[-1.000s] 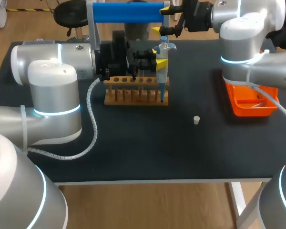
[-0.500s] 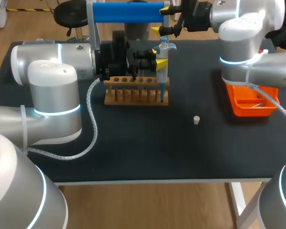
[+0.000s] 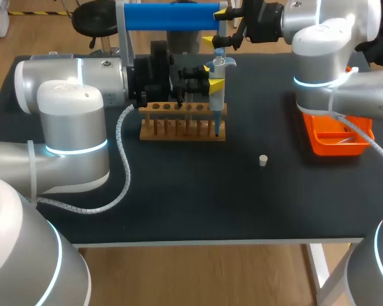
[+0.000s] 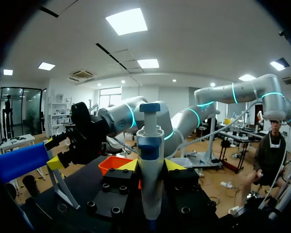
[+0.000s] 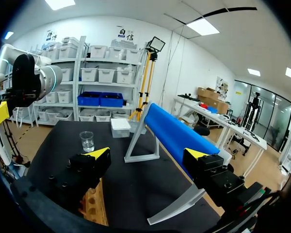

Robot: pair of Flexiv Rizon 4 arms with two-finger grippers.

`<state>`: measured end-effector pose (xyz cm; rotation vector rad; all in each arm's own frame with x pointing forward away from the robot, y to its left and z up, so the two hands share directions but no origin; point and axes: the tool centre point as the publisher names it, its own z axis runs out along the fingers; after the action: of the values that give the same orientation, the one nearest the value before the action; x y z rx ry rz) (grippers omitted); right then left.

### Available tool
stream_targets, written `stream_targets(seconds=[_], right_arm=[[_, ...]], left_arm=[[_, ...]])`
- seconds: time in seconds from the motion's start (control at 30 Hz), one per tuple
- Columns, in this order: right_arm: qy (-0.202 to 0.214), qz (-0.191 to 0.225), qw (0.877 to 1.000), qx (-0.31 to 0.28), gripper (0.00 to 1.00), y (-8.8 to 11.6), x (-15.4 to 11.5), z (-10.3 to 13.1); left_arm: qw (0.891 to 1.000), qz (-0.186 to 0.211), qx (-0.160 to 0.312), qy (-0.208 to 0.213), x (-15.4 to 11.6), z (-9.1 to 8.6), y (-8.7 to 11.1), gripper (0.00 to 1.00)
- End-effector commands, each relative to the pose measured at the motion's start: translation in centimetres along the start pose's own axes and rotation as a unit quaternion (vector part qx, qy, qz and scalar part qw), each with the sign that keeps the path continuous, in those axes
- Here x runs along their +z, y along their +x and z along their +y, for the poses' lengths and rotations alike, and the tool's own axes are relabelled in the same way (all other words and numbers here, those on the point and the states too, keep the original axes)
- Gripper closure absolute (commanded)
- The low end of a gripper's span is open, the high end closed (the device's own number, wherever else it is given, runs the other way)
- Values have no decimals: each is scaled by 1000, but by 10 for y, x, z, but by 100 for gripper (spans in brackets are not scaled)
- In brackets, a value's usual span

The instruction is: Invert the test tube, pick up the pipette, mount the tip to pipette, aspirate from beaker and dispense into the tube, eject the tip, return the pipette, and cap with the stopper.

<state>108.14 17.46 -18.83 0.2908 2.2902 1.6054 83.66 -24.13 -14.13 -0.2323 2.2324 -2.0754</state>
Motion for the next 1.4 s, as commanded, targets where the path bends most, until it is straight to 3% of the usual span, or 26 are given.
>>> stream_targets(seconds=[0.03, 0.33, 0.73, 1.2, 1.4], right_arm=[[1, 1, 1000, 0, 0, 0, -1, 0], [1, 1, 1000, 0, 0, 0, -1, 0], [1, 1, 1000, 0, 0, 0, -1, 0], [1, 1, 1000, 0, 0, 0, -1, 0], [1, 1, 1000, 0, 0, 0, -1, 0]], left_arm=[[1000, -2, 1, 2, 1, 1, 1, 100], [999, -45, -2, -23, -41, -8, -8, 100], [992, -119, -21, -37, -92, 1, -33, 100], [975, -212, -25, -55, -120, 0, -86, 100], [964, -263, -35, -36, -127, -2, -114, 100]])
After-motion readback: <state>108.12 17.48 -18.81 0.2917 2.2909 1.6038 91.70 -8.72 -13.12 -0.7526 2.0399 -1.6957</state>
